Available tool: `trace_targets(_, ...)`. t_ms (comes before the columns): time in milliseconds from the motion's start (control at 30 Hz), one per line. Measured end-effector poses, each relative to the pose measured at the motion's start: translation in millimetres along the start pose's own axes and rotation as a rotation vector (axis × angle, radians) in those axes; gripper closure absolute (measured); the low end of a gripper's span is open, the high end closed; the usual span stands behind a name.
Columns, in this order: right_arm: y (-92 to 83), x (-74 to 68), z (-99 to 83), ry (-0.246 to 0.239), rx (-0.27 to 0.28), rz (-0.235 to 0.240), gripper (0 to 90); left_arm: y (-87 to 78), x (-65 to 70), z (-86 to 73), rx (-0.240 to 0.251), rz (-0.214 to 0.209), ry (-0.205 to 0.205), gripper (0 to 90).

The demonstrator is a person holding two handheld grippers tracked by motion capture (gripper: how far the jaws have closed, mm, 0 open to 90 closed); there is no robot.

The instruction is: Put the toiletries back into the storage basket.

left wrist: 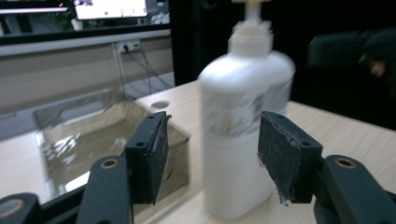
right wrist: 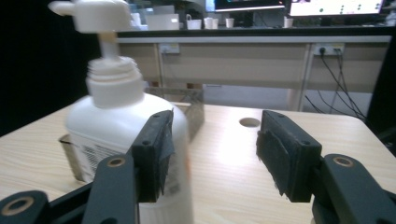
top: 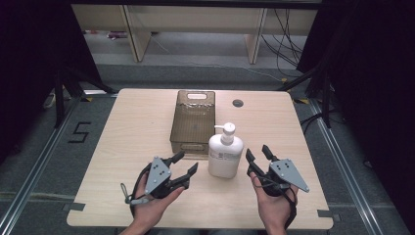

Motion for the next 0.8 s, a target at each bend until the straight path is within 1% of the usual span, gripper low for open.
trace_targets(33, 0.2, 4.4, -2.0, -0.013, 0.004, -0.016, 45.5, 4.3, 4.8, 5.4, 0.004, -0.004, 0.001, 42.6)
trace_targets(67, 0.3, 6.1, -4.5, 0.011, -0.009, -0.021, 45.5, 8.8, 9.0, 10.3, 0.01, -0.008, 0.001, 42.8)
trace_targets(100, 0.2, 8.4, -6.7, 0.025, -0.019, -0.029, 45.5, 13.1, 13.3, 14.7, 0.014, -0.007, -0.007, 43.0)
trace_targets(133, 0.1, 12.5, -8.4, 0.01, -0.026, -0.038, 45.5, 17.1, 17.5, 18.6, 0.017, -0.008, -0.008, 43.3)
trace_targets(167, 0.8, 14.9, -9.8, 0.017, -0.022, -0.039, 45.5, 21.1, 21.8, 22.0, 0.017, -0.006, -0.003, 43.5)
trace_targets(200, -0.1, 17.1, -11.0, 0.023, -0.028, -0.057, 45.5, 25.6, 26.3, 24.6, 0.016, -0.001, 0.0, 43.6)
trace_targets(233, 0.4, 18.8, -11.9, 0.031, -0.024, -0.054, 45.5, 30.6, 30.1, 26.5, 0.011, 0.005, 0.008, 43.6)
trace_targets(300, -0.5, 21.9, -12.4, 0.033, -0.045, -0.056, 45.5, 40.1, 36.2, 30.0, 0.001, 0.016, 0.004, 43.7)
trace_targets(333, -0.8, 23.0, -12.4, 0.033, -0.043, -0.064, 45.5, 44.5, 38.6, 32.0, 0.004, 0.032, 0.003, 43.7)
trace_targets(367, -0.1, 24.0, -12.4, 0.032, -0.028, -0.06, 45.5, 48.2, 40.4, 34.2, 0.01, 0.051, 0.007, 43.9)
trace_targets(400, -1.2, 24.9, -12.1, 0.031, -0.042, -0.065, 45.5, 51.5, 41.7, 36.3, 0.012, 0.064, 0.012, 44.0)
trace_targets(433, -1.7, 25.0, -11.9, 0.037, -0.041, -0.062, 45.5, 54.9, 42.9, 38.3, 0.012, 0.077, 0.01, 44.0)
trace_targets(467, -1.2, 26.3, -12.0, 0.034, -0.032, -0.053, 45.5, 58.0, 43.8, 40.2, 0.009, 0.084, 0.007, 44.0)
trace_targets(500, -2.2, 26.4, -11.9, 0.043, -0.04, -0.061, 45.5, 61.0, 44.5, 41.9, 0.005, 0.092, 0.007, 44.0)
trace_targets(533, -1.6, 27.6, -12.3, 0.04, -0.031, -0.065, 45.4, 63.7, 45.0, 44.0, 0.006, 0.105, 0.017, 44.1)
trace_targets(567, -0.6, 28.2, -12.5, 0.038, -0.024, -0.052, 45.4, 66.2, 46.3, 45.9, 0.0, 0.11, 0.018, 44.1)
trace_targets(600, -0.6, 28.2, -12.5, 0.038, -0.024, -0.052, 45.4, 66.2, 46.3, 45.9, 0.0, 0.11, 0.018, 44.1)
trace_targets(633, -1.4, 28.3, -12.7, 0.054, -0.04, -0.056, 45.3, 70.5, 50.4, 50.1, -0.002, 0.112, 0.019, 44.1)
trace_targets(667, -0.9, 28.6, -12.8, 0.057, -0.034, -0.052, 45.3, 72.3, 52.4, 51.6, -0.003, 0.118, 0.015, 44.2)
trace_targets(700, -1.0, 29.4, -12.7, 0.049, -0.033, -0.05, 45.2, 72.3, 52.4, 51.6, -0.003, 0.118, 0.015, 44.4)
trace_targets(733, -1.4, 29.2, -12.7, 0.06, -0.036, -0.053, 45.2, 75.8, 55.8, 53.0, -0.003, 0.124, 0.005, 44.5)
trace_targets(767, -1.7, 29.7, -12.6, 0.06, -0.04, -0.058, 45.1, 77.8, 57.4, 53.4, -0.006, 0.121, 0.002, 44.7)
trace_targets(800, -1.9, 29.9, -12.7, 0.061, -0.042, -0.058, 45.1, 78.9, 58.4, 54.2, -0.006, 0.127, 0.008, 44.7)
Point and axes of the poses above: each handheld gripper's, and its own axes: y roughly forward along the jaws, z roughly out of its top, x roughly to its right, the point moved 2 cm from there along y, roughly forward along the jaws, and after that the axes turned 6 degrees about z, right-handed, at the moved point
